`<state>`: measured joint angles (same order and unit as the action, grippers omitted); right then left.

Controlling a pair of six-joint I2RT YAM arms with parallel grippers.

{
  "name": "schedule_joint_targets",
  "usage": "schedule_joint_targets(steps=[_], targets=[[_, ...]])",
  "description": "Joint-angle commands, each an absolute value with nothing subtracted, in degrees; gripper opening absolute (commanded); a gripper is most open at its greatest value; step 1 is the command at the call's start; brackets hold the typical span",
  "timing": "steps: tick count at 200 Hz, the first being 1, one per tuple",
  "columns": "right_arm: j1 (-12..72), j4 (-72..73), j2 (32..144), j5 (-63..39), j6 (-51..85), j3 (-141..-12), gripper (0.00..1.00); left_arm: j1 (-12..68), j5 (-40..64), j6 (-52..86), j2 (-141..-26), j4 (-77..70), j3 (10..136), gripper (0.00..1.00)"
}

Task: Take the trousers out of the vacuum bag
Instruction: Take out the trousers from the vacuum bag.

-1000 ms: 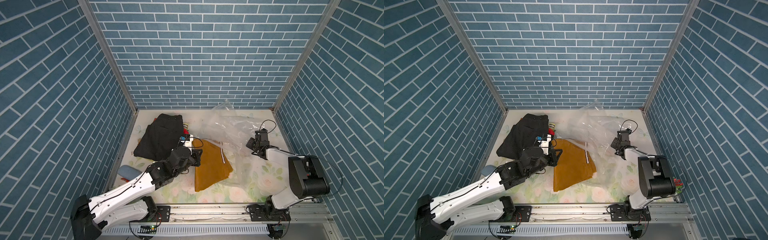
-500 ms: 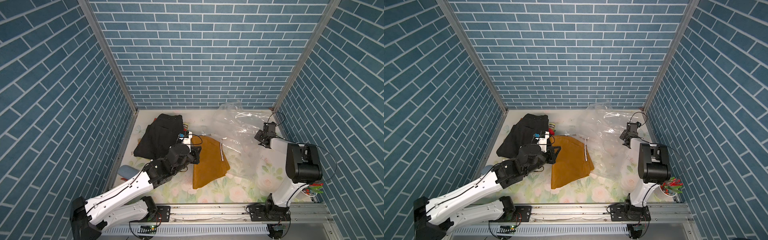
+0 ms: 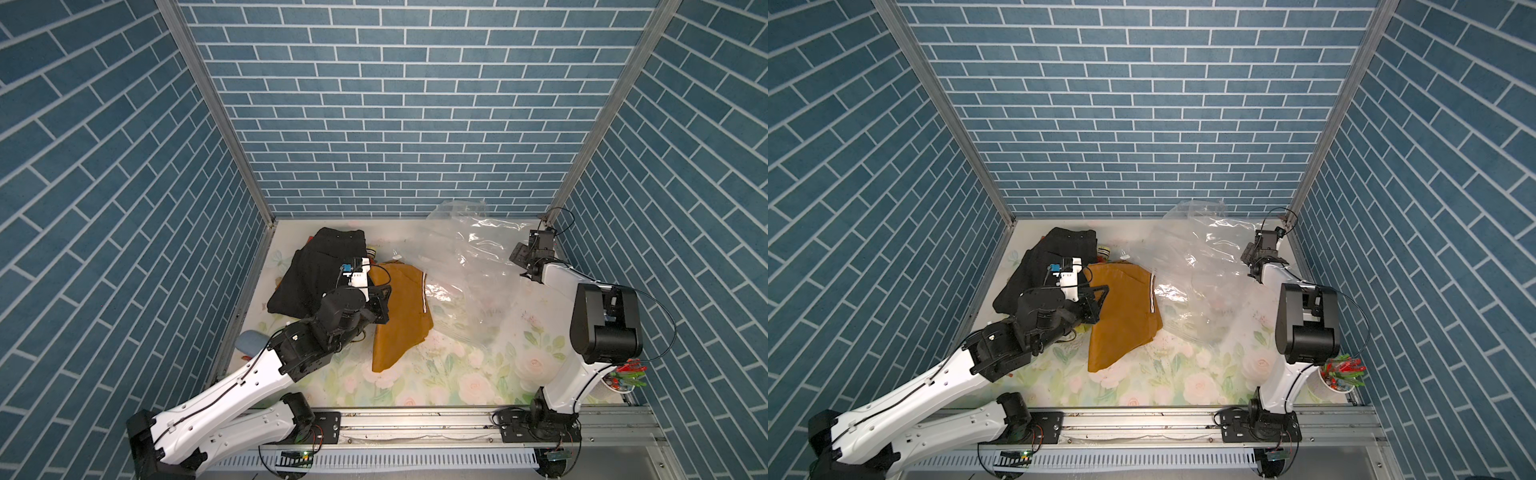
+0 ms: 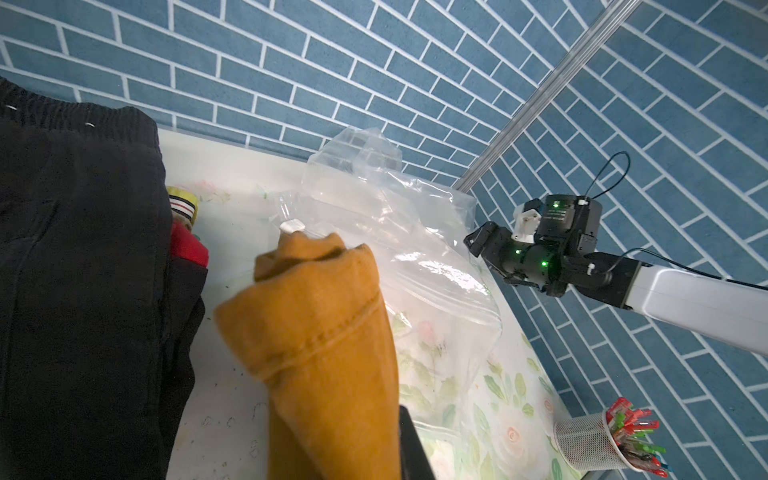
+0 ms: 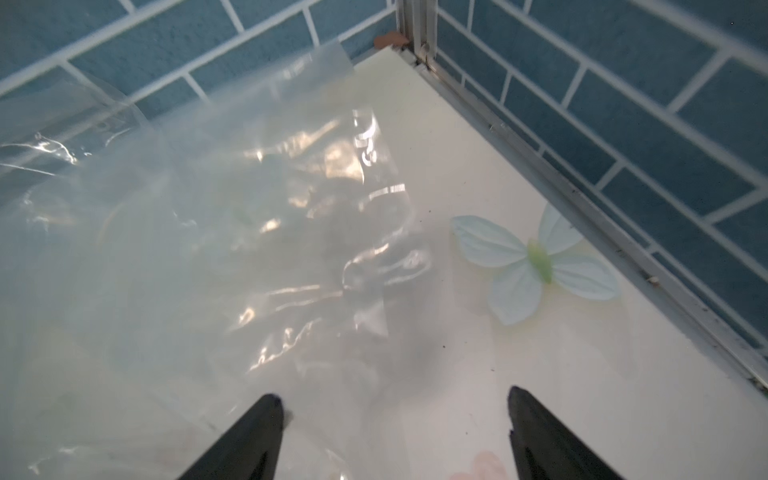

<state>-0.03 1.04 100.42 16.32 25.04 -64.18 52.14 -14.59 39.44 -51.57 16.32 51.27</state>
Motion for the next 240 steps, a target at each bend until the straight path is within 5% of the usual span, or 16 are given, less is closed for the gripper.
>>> schedule_joint_targets(steps=[1,38,117,178,240], targets=[[1.89,0.00,92.32,21.68,21.18,-63.21,0.92,51.68,-17.05,40.01,-50.56,10.14,55.96,0.00],[13.09,1.30,80.23,21.36,13.81,-60.26,0.93,51.59,-15.63,40.75,-50.19,9.12,57.17,0.00],[27.21,-2.08,48.76,-7.66,19.34,-48.51,0.89,51.31,-16.30,42.18,-52.67,5.54,56.25,0.00],[34.79,-7.56,43.77,-23.64,23.33,-47.88,0.89,51.24,-23.37,44.56,-54.34,4.98,55.73,0.00],[49.73,-6.59,45.78,-14.73,26.73,-45.84,0.93,51.24,-36.26,53.16,-56.57,8.22,56.34,0.00]])
